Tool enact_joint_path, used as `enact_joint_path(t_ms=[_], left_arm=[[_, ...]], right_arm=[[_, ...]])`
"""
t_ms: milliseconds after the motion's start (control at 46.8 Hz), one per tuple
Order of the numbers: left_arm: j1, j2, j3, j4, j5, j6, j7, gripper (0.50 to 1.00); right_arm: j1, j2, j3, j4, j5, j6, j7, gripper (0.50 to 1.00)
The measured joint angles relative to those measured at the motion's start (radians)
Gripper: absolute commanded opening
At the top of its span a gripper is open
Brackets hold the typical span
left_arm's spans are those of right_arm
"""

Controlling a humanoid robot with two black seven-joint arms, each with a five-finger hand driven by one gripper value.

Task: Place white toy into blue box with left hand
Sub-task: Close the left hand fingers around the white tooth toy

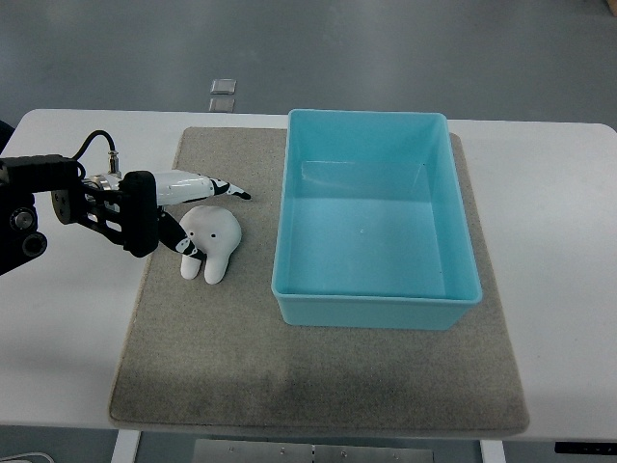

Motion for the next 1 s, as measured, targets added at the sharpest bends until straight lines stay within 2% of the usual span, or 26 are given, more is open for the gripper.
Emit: enact_joint_path(t_ms=[128,235,321,406,470,534,577,641,769,1004], left_arm=[[0.0,-0.001,0.003,0.0,0.003,0.0,0.0,0.966],[0.0,-0.001,0.005,0.0,0.004,0.0,0.0,0.93],[0.0,-0.001,0.005,0.0,0.005,0.0,0.0,0.881],[0.0,-0.002,0.01,0.0,0.005,-0.001,0.0,0.784],[0.0,-0.002,0.014,0.0,0.009,-0.001,0.0,0.684],[0.0,-0.003,0.014,0.0,0.019,-0.001,0.0,0.658],[-0.001,-0.003,0.014,0.0,0.024,-0.001,0.0,0.624],[-0.001,-0.003,0.014,0.0,0.025,-0.001,0.0,0.613],[-0.003,-0.002,0.014,0.0,0.025,0.0,0.0,0.501],[-0.011,-0.001,0.014,0.001,0.025,0.0,0.001,0.5]], right_arm=[[0.0,0.0,0.0,0.0,0.0,0.0,0.0,0.936],[0.0,0.0,0.0,0.0,0.0,0.0,0.0,0.936],[0.0,0.0,0.0,0.0,0.0,0.0,0.0,0.936],[0.0,0.0,0.0,0.0,0.0,0.0,0.0,0.936],[0.0,0.0,0.0,0.0,0.0,0.0,0.0,0.936],[0.0,0.0,0.0,0.0,0.0,0.0,0.0,0.936],[0.0,0.0,0.0,0.0,0.0,0.0,0.0,0.936],[0.0,0.0,0.0,0.0,0.0,0.0,0.0,0.936],[0.0,0.0,0.0,0.0,0.0,0.0,0.0,0.936],[0.0,0.0,0.0,0.0,0.0,0.0,0.0,0.936]])
